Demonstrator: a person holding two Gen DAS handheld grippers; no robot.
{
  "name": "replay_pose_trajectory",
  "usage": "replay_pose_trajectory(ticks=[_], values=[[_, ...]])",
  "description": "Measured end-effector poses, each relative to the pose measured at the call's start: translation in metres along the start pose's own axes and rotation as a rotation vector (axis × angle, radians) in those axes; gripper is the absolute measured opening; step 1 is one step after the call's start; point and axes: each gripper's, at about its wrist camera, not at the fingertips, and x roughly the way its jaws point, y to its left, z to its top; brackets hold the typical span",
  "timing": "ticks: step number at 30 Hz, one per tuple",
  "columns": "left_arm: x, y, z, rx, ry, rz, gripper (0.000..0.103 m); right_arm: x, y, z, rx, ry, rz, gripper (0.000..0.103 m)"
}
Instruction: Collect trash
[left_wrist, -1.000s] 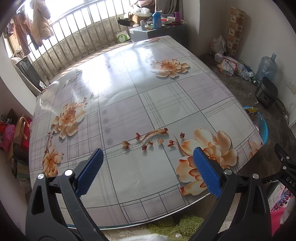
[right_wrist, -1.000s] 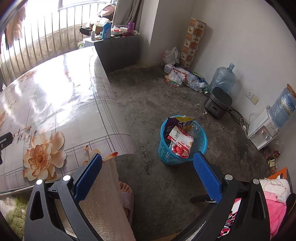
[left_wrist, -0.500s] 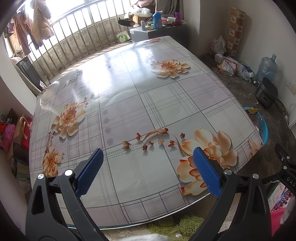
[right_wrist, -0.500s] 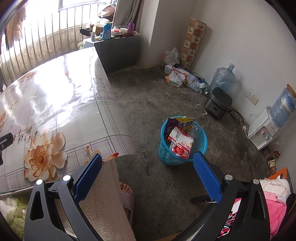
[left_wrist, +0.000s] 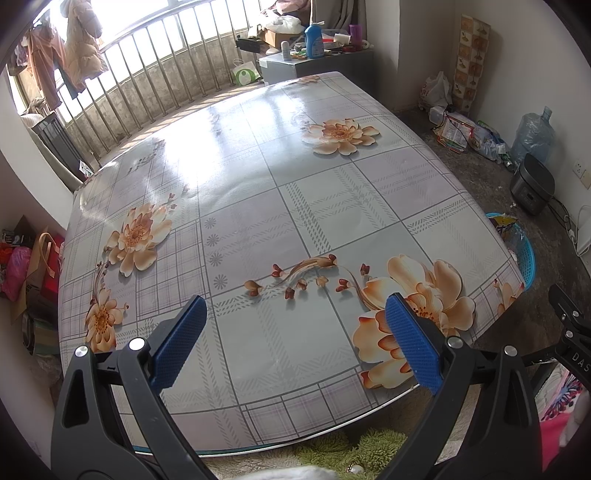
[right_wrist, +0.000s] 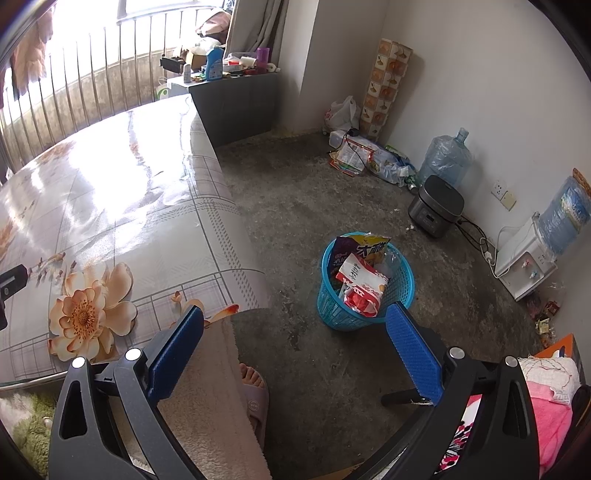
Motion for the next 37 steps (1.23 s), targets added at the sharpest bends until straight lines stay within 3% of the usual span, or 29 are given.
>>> replay_pose_trajectory(ticks=[37], values=[[-0.0039, -0.0044, 0.0024, 0.004, -0.007, -0.004, 0.093, -0.0023, 0.0069, 0.0001, 0.007, -0.004, 0.001, 0.096]])
